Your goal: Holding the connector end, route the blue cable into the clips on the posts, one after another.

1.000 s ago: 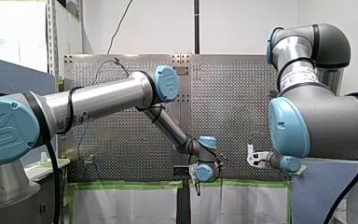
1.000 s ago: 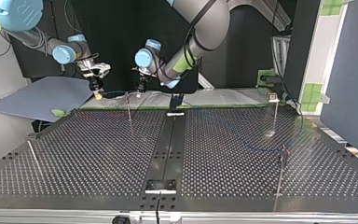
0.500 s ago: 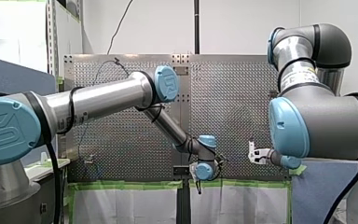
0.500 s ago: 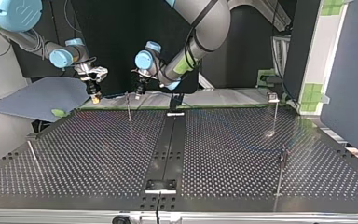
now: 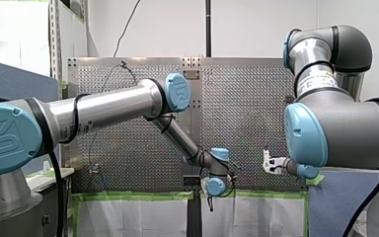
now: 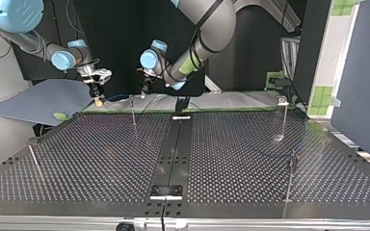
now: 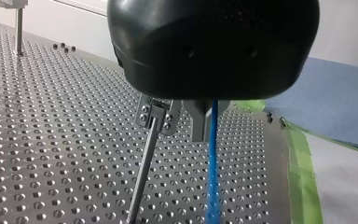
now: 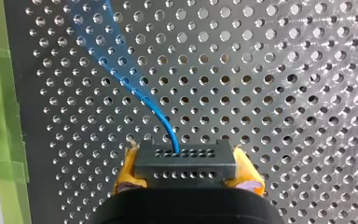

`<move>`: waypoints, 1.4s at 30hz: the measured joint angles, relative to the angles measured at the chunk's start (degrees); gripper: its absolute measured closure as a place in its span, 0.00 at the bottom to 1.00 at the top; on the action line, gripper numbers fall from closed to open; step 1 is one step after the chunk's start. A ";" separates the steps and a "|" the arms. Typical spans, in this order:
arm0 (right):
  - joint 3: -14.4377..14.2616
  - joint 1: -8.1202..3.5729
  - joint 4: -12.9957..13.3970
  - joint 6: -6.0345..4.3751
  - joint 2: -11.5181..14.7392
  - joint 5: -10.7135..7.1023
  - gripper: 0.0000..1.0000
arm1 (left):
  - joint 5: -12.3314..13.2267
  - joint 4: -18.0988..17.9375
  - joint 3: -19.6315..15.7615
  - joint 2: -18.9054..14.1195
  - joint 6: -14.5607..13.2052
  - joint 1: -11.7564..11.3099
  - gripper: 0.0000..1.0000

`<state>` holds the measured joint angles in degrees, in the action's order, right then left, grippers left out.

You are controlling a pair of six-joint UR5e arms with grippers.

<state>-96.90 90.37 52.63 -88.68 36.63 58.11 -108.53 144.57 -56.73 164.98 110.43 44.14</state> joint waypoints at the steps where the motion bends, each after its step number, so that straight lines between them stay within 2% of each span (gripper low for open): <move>1: 0.00 0.02 -0.07 0.06 0.00 0.02 1.00 | 0.02 0.01 0.00 0.00 -0.01 -0.10 1.00; 11: -0.01 0.00 -0.14 0.14 -0.01 -0.11 1.00 | 1.04 -0.09 0.00 -0.50 -0.66 -0.85 1.00; 21: 0.02 -0.11 1.01 -1.02 -0.33 -0.15 1.00 | 2.60 -0.24 0.17 -0.68 -0.49 -2.29 1.00; 25: 0.05 -0.19 1.81 -1.92 -0.35 -0.16 1.00 | 3.99 -0.20 1.05 -0.53 -0.26 -2.79 1.00; 30: 0.28 -0.23 3.39 -3.57 -0.40 -0.18 1.00 | 5.55 0.37 2.57 0.27 0.43 -2.94 1.00; 42: 0.60 -0.44 5.09 -5.43 -0.49 0.01 1.00 | 7.97 1.70 4.44 0.81 3.06 -5.15 1.00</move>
<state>-96.30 89.93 57.72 -94.11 36.15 58.12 -100.56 146.27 -52.28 165.79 113.49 38.99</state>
